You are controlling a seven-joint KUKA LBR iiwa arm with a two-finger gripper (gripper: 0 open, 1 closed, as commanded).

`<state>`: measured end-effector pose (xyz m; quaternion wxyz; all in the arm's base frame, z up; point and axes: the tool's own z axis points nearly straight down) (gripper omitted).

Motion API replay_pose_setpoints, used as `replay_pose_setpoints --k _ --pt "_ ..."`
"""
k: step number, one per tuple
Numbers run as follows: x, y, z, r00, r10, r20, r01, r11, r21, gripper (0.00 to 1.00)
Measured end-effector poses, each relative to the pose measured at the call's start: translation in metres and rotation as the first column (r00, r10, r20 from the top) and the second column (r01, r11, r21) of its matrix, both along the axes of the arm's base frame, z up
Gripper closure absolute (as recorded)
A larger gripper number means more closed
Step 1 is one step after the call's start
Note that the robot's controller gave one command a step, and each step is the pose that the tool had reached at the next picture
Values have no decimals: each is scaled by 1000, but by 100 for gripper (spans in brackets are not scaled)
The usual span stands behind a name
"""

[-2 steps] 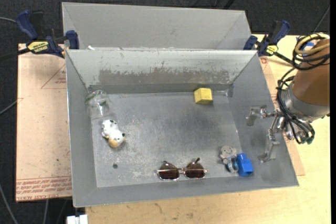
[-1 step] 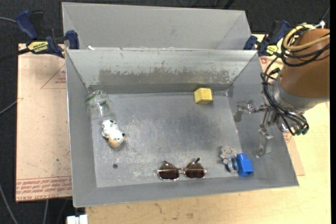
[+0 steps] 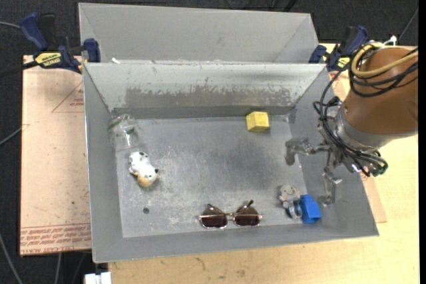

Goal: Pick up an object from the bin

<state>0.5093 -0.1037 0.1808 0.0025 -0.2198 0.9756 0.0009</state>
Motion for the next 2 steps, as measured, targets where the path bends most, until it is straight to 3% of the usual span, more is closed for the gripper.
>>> replay_pose_setpoints --k 1,2 --pt "-3 13 3 990 144 -4 -144 990 -3 0" --pt "9 27 -21 945 327 2 -327 945 -5 0"
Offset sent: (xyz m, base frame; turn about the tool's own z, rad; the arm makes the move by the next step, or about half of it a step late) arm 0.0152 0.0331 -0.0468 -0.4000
